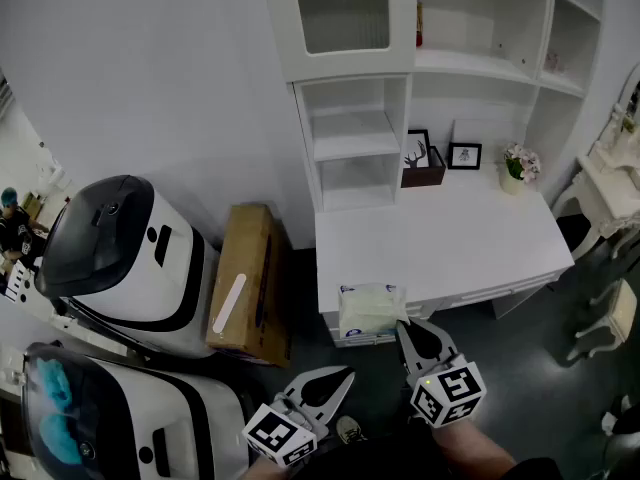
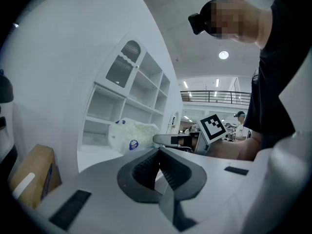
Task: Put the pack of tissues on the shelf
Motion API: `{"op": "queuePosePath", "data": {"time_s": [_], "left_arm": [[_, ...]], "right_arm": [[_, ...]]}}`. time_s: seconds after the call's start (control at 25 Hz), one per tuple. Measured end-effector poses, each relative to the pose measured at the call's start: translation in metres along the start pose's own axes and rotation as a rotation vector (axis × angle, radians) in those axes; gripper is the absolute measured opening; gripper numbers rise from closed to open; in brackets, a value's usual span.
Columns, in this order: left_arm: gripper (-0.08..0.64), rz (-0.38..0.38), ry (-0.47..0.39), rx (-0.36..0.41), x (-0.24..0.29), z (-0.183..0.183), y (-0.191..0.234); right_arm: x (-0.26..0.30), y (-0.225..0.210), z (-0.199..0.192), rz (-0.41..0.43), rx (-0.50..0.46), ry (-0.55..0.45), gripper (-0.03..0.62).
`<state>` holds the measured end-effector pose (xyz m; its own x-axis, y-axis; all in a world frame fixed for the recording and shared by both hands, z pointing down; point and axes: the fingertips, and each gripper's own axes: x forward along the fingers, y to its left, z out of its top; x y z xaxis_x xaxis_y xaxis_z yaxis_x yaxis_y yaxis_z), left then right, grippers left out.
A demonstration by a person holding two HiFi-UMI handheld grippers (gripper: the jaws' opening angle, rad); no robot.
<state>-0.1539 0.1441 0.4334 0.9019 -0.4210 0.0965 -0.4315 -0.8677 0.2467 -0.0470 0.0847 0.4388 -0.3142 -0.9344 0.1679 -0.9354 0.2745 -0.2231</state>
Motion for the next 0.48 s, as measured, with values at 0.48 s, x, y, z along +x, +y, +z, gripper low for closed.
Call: {"op": "queuePosePath", "data": {"time_s": [0.48], "left_arm": [[0.005,-0.005,0.001,-0.001,-0.0006,-0.0014,-0.0027]], "right_arm": [[-0.0017,0.0024,0.0053,0.004,-0.039,-0.023,0.009]]}}
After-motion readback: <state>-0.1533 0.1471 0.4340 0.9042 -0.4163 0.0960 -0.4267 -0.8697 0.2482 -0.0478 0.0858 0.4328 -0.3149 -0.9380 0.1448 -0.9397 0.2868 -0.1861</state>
